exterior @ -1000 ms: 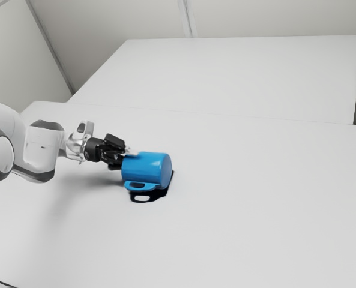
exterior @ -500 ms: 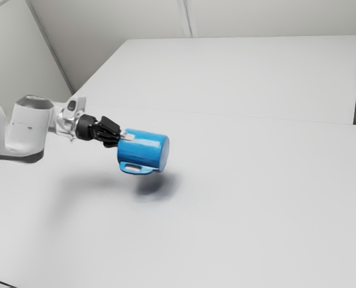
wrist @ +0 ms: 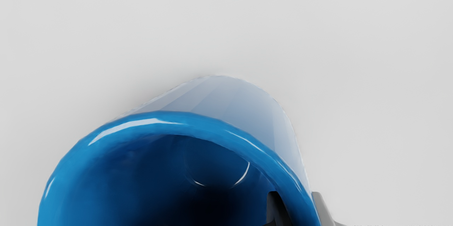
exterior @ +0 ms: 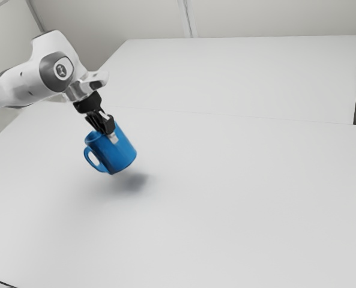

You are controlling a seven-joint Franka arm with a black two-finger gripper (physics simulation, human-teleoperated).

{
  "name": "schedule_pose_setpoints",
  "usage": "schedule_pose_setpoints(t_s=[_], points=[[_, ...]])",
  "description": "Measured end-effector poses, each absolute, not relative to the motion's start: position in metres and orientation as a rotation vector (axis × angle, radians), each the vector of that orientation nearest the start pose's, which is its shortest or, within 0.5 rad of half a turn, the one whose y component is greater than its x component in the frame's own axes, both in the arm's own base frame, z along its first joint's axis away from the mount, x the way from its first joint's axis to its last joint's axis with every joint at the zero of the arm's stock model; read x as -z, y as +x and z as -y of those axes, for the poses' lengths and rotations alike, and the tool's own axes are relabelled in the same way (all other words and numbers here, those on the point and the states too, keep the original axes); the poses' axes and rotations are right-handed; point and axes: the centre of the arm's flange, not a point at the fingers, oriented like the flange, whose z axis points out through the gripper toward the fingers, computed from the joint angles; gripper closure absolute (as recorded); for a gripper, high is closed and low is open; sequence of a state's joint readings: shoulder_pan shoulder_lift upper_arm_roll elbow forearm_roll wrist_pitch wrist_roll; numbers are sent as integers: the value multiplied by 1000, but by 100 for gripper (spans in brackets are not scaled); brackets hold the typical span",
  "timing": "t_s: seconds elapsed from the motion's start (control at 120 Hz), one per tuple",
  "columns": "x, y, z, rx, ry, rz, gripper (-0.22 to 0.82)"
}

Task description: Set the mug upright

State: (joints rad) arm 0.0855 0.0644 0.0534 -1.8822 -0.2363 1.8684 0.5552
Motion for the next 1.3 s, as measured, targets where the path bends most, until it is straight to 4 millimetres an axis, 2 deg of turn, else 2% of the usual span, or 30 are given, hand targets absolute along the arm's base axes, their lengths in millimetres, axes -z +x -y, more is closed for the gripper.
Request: schedule_pose_setpoints(t_s=[0.1,0.367,0.508,0.6,0.633,0.792,0.867,0.967,1.067,1.158,1.3], points=[[-462,565,-48,-13,-3232,-538,79],[-426,554,-28,-8,-3091,-446,79],[-397,553,-26,-34,-3083,-372,79],[-386,554,-32,-39,-3086,-307,78],[-383,554,-33,-42,-3088,-286,74],[-375,556,-30,-45,-3103,-226,39],[-376,556,-26,-39,-3105,-212,28],[-386,557,-15,-7,-3107,-215,17],[-409,556,-1,51,-3105,-230,11],[-442,563,8,118,-3107,-230,7],[-505,587,15,190,-3119,-215,4]])
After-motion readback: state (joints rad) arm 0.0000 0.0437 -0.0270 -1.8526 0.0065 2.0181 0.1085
